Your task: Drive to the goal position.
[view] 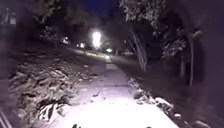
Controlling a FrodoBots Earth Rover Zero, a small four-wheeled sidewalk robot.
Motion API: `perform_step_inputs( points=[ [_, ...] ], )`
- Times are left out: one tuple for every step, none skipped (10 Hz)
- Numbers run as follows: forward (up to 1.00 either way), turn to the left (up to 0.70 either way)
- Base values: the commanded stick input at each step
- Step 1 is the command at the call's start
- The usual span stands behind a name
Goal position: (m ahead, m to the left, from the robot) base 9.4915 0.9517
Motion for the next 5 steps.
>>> perform_step_inputs(
  points=[
    [0.30,-0.75],
    [0.30,-0.75],
    [0.30,-0.73],
    [0.30,-0.32],
    [0.30,0.00]
  ],
)
